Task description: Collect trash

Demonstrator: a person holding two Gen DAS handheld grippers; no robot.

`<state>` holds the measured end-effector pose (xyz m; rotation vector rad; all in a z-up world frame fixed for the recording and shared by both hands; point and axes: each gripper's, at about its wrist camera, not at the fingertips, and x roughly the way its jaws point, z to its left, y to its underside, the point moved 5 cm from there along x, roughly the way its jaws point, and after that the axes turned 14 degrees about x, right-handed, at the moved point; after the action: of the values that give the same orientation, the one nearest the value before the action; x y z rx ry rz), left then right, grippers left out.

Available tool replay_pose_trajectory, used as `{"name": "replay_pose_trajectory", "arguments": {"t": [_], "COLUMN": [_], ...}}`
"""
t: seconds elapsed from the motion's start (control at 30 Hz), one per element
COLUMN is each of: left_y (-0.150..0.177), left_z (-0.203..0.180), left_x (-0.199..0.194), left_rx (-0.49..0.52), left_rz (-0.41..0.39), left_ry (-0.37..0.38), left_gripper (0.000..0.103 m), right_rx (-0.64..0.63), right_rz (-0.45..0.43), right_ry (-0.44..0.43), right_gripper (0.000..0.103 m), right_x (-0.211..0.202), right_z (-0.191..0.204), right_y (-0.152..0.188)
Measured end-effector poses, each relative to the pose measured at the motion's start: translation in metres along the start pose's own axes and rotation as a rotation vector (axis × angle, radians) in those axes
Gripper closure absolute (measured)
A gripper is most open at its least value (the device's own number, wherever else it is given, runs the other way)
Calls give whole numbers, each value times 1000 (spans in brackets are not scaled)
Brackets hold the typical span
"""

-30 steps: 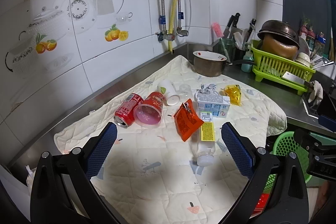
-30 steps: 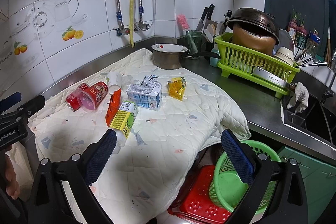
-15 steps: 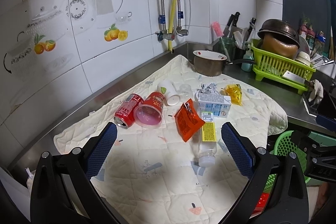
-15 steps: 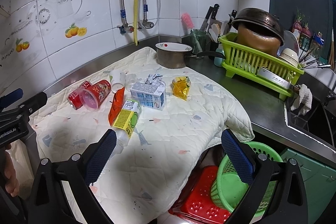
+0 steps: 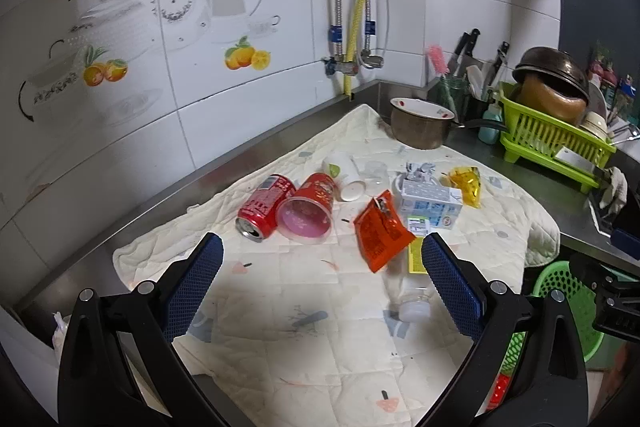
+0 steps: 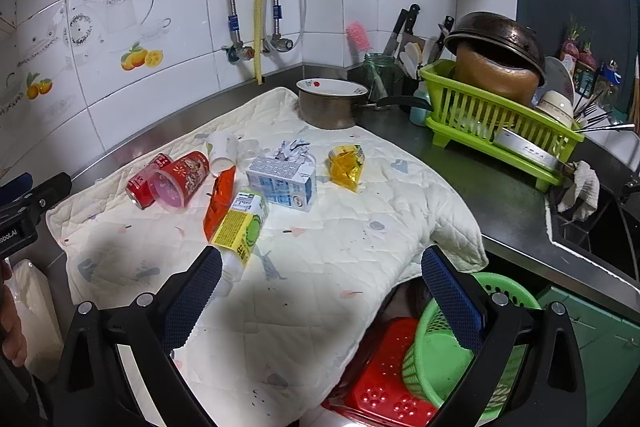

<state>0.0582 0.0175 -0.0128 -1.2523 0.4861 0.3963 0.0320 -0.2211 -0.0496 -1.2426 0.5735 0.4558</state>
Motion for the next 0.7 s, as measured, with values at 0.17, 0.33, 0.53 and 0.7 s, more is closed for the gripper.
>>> {"name": "replay_pose_trajectory", "arguments": {"t": [0.17, 0.33, 0.53, 0.7], "left_y": [2, 6, 9, 14], "left_z": [8, 13, 24, 33], "left_x": [3, 7, 9, 12], "left_rx": [-21, -36, -56, -72], "left_rz": [6, 16, 16, 23], "left_ry": [-10, -14, -28, -35], "left_gripper": [5, 5, 5, 5], "right_rx": [-9, -31, -63, -82], "right_rz": [17, 48, 75, 116], "right_ry": [-18, -40, -65, -78], "right_gripper": [6, 6, 7, 8], "right_x": [11, 25, 46, 69], "right_z": [7, 20, 42, 61], "right_y": [1, 6, 11, 17]}}
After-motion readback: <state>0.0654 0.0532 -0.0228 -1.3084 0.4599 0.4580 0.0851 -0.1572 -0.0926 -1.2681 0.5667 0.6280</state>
